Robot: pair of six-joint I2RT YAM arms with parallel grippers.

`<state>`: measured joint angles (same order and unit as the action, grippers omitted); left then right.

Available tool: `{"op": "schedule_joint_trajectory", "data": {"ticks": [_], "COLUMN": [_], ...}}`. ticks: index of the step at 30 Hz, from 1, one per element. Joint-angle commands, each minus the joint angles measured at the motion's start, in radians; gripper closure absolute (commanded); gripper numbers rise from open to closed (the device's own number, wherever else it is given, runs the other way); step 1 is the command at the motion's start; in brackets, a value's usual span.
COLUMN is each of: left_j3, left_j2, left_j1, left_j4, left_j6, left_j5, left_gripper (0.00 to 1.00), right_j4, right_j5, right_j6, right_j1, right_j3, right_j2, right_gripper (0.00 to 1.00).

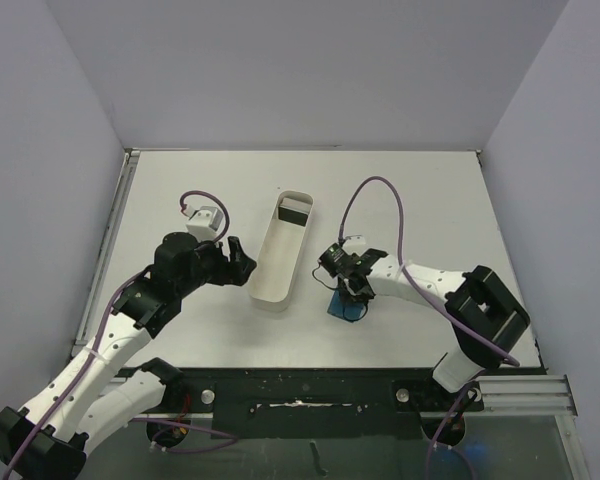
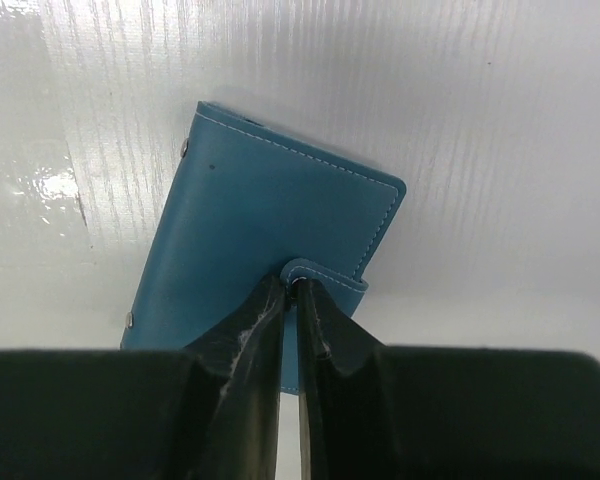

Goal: Put the credit cards into the card holder
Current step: Open the card holder at the center of the board.

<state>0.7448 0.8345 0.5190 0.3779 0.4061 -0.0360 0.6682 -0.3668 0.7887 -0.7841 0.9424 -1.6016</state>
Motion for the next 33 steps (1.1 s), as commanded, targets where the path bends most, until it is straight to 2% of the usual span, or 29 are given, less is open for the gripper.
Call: {"op": "schedule_joint_trajectory", "data": {"ticks": [1,3,11,20,24,33], "left_j3": [0.023,0.028,0.049,0.104,0.097,0.005], "left_j2": [0.008,0.019,0.057,0.129,0.157,0.232], "left_j1": [0.003,0.004,0.021,0.061,0.085,0.12], "left_j4": [-0.054,-0.051,-0.046,-0.066,-0.147,-0.447], "left_j6": [0.004,0.01,0.048,0.124,0.214,0.404], "left_j5": [-0.037,-0.042,-0.05,-0.09,-0.155,-0.314], "left_gripper": [0.27,0.28,0.33,0.39,0.39,0.38], "right_j4": [-0.065,-0.079,-0.113,-0.241,-0.309,-0.466], "right_j5": [-0.015,-0.019,-0.05,-0.057,-0.019,0.109], "right_j6": [-0.006,-0.022,-0.054,-0.101,-0.131,-0.16], "right_j1": [-0.007,-0.016,-0.029,-0.044,-0.048,-0.059], "right_j3": [-0.042,-0.042,-0.072,-0.172,-0.21,-0.232], "right_j2": [0.009,0.031,0.148,0.37,0.461,0.641], "right_gripper": [0.97,1.0,1.0,1.0,1.0,1.0]}}
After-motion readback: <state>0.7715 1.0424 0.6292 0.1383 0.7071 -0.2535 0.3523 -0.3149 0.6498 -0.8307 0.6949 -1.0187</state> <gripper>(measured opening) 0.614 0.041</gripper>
